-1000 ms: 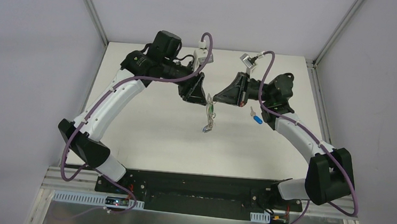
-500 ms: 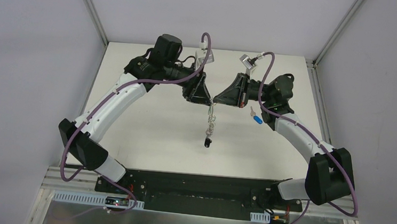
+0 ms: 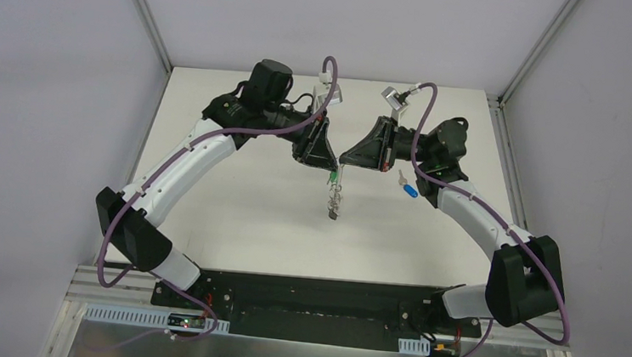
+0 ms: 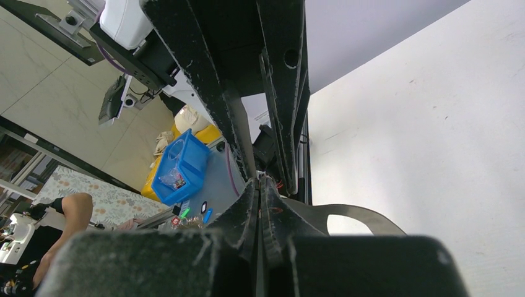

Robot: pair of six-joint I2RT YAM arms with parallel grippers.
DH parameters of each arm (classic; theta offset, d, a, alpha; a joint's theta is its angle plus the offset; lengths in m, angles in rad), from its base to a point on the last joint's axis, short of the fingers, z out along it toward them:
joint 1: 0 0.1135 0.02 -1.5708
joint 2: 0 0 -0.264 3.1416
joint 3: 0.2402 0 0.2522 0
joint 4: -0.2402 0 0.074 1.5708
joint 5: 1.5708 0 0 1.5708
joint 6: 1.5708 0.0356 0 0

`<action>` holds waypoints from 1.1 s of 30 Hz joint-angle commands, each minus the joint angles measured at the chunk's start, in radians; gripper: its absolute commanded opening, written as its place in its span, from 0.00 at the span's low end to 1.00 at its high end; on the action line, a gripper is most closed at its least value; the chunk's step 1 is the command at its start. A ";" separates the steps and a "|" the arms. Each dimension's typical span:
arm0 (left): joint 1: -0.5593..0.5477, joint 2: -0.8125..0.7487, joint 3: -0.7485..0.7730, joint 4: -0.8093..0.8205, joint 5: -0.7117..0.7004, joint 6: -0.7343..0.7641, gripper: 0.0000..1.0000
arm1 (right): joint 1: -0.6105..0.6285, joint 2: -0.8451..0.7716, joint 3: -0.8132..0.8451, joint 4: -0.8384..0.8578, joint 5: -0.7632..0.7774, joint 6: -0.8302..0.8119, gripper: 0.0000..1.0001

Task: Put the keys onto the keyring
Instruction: Adjust the key on the keyring.

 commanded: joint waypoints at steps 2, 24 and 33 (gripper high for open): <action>-0.006 -0.010 -0.001 0.047 0.043 -0.024 0.21 | 0.000 -0.016 0.008 0.077 0.003 0.009 0.00; -0.079 0.214 0.471 -0.697 -0.219 0.263 0.00 | -0.019 -0.074 0.025 -0.130 -0.043 -0.194 0.38; -0.104 0.250 0.521 -0.701 -0.205 0.243 0.00 | 0.011 -0.081 0.018 -0.240 -0.048 -0.286 0.40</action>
